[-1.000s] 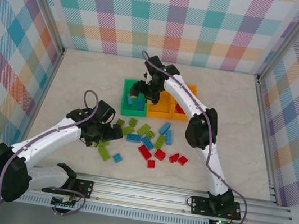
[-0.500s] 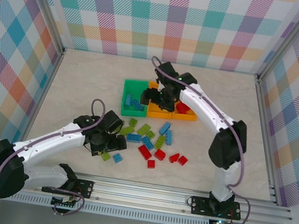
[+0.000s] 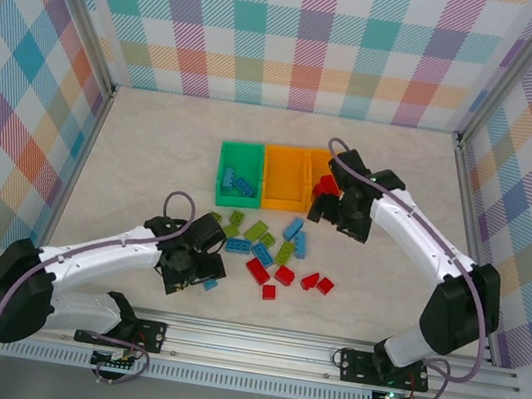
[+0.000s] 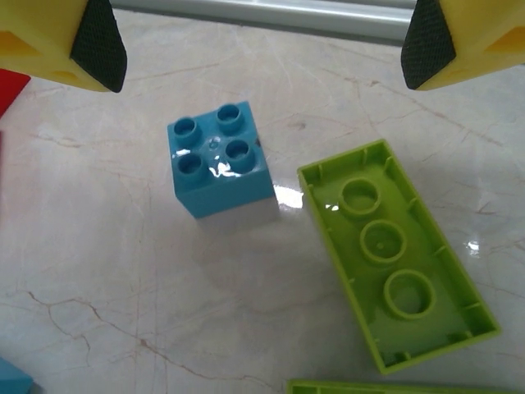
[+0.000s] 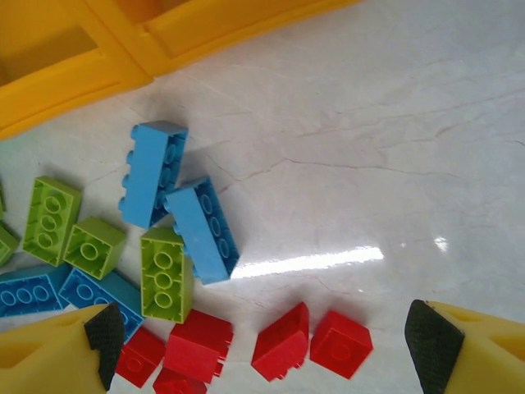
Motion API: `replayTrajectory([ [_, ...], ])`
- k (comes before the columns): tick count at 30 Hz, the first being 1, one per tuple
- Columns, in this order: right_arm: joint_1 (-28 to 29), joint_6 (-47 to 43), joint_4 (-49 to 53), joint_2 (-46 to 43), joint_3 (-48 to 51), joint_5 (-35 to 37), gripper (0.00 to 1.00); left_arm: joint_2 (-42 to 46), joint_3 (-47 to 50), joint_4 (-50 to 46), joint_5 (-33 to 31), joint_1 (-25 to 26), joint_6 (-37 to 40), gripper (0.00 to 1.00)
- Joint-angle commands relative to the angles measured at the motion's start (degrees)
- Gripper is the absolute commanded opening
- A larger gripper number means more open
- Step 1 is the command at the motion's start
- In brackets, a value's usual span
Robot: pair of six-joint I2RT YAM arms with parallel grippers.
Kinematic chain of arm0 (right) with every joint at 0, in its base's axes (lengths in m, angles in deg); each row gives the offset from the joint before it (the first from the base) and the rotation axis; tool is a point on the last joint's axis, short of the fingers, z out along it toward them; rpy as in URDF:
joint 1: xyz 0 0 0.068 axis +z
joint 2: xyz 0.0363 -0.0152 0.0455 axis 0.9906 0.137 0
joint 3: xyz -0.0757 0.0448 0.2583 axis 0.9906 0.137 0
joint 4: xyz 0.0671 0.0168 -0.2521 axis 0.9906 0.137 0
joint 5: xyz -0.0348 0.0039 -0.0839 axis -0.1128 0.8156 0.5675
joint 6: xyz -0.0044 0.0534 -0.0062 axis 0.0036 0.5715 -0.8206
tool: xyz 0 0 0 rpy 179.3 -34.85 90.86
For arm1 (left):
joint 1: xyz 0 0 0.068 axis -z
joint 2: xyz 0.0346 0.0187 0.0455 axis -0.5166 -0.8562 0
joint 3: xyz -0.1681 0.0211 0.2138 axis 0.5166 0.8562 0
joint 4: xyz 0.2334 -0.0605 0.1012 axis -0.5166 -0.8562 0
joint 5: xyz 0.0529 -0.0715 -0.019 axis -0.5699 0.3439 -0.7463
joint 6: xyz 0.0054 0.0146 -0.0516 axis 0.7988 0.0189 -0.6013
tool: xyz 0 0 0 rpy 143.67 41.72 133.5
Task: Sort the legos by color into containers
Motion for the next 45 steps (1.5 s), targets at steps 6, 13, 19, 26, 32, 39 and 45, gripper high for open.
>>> replayTrajectory([
  [6, -2.40, 1.82, 3.02, -6.32, 7.59, 1.34, 0.91, -7.82, -1.44, 4.31, -1.33, 0.61, -1.44, 0.81],
  [13, -4.26, 2.02, 3.03, -9.82, 11.86, 1.07, 0.91, -11.68, -3.31, 4.95, -2.24, 0.63, -0.53, 0.73],
  [19, -4.58, 1.73, 3.98, -10.61, 13.00, 1.52, 0.91, -14.41, -5.46, 4.94, -3.07, 0.61, 0.47, 0.64],
  [26, -4.84, 2.09, 4.07, -12.42, 14.88, 1.87, 0.91, -15.56, -6.63, 4.43, -3.95, 0.61, 1.38, 0.46],
  [32, -4.92, 2.68, 3.99, -13.05, 16.42, 1.88, 0.92, -16.12, -8.52, 3.77, -4.69, 0.61, 3.32, 0.37],
  [39, -4.90, 4.19, 3.72, -14.24, 18.32, 1.66, 0.91, -17.34, -10.40, 2.98, -4.32, 0.43, 5.58, 0.35],
  [45, -4.92, 4.72, 3.33, -14.75, 18.54, 0.99, 0.91, -15.39, -14.98, 0.91, -6.77, -2.79, 7.86, 0.35],
])
